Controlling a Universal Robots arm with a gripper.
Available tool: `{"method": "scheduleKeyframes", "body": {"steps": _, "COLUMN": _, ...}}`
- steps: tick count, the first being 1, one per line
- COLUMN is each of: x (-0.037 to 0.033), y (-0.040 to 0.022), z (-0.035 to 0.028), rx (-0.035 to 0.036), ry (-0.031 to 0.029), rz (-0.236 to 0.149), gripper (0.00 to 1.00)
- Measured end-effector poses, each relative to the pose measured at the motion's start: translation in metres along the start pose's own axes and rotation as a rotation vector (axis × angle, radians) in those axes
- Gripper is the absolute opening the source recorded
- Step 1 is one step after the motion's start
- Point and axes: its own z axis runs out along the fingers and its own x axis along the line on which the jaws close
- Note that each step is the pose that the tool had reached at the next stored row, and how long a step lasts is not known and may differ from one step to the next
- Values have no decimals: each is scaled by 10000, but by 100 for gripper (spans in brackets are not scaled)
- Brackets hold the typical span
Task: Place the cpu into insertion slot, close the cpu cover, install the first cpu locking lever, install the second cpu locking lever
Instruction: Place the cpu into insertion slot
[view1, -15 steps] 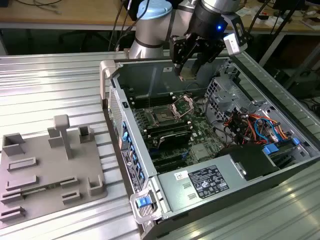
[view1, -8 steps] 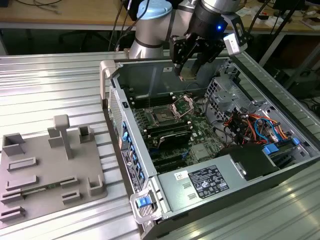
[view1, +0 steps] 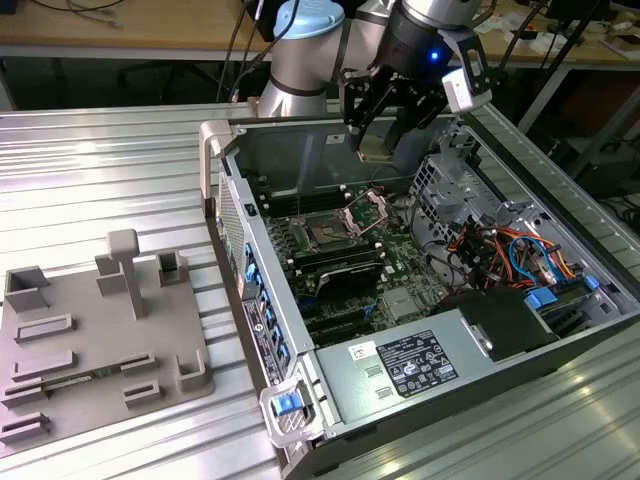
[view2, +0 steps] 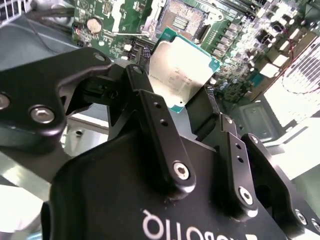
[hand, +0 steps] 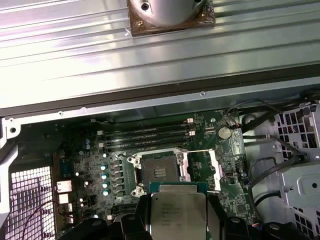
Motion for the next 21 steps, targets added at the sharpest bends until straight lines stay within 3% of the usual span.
{"method": "scheduleKeyframes", "body": {"steps": 2, "x": 0, "y": -1, "z": 8, "rx": -9, "ry": -35, "rz": 389, "gripper": 55}}
{"method": "scheduleKeyframes", "body": {"steps": 12, "x": 2, "y": -2, "z": 20, "rx": -21, "ry": -97, "rz": 1091, "gripper": 55}}
{"method": "scheduleKeyframes", "body": {"steps": 21, "x": 5, "y": -4, "z": 37, "rx": -40, "ry": -186, "rz": 2083, "gripper": 55}}
